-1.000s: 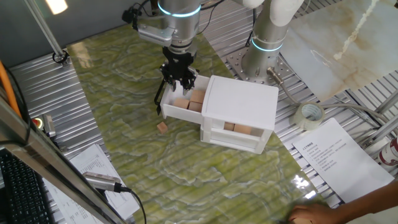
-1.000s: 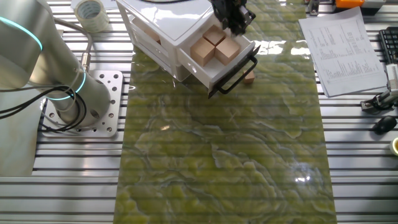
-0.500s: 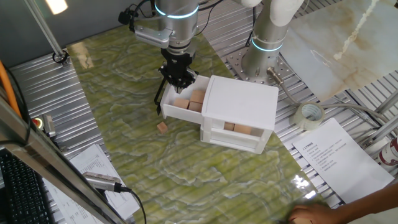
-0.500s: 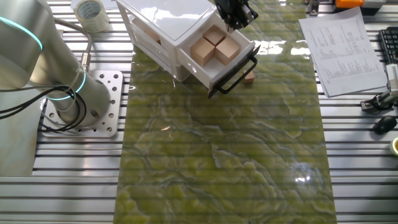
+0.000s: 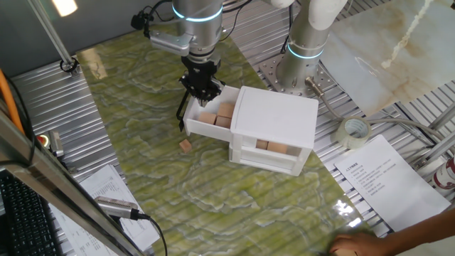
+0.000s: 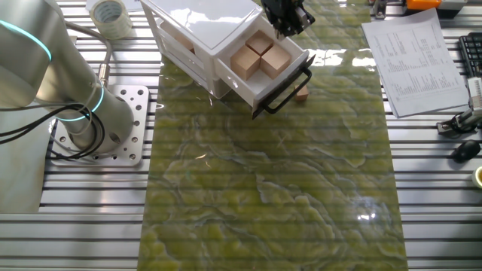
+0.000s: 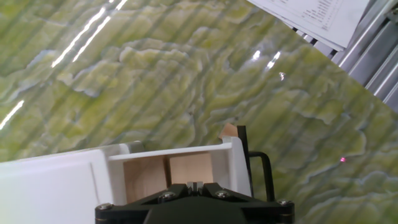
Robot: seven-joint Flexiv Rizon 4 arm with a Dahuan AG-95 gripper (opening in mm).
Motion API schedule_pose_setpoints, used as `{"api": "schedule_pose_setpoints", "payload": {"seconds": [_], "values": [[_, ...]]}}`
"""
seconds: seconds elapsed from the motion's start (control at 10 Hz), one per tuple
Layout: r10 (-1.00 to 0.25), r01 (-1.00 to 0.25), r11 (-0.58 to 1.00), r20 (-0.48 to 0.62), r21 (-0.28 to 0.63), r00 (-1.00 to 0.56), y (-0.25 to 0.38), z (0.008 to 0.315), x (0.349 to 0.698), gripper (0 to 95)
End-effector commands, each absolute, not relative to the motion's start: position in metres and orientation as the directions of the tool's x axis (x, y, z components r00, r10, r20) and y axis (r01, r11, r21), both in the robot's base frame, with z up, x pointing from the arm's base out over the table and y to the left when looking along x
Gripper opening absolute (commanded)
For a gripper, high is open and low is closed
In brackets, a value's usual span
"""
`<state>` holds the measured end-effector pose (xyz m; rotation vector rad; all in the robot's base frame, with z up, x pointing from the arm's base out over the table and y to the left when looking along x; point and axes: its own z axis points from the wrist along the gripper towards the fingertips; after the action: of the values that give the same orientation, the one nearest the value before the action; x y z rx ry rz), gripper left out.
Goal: Take something out of a drawer
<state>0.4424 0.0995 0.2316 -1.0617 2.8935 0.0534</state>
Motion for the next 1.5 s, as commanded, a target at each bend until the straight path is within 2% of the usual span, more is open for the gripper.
{"api": "schedule_pose_setpoints", "payload": {"seconds": [0.1,1.2,1.5], "values": [[-0.633,-0.635,0.773,-0.068,0.011,-0.771,0.0992,0.2325,0.442,0.0],[-0.61,-0.612,0.79,-0.071,0.016,-0.789,0.0973,0.2317,0.4438,0.0],[-0.57,-0.572,0.82,-0.06,0.022,-0.819,0.0973,0.2317,0.4438,0.0]]}}
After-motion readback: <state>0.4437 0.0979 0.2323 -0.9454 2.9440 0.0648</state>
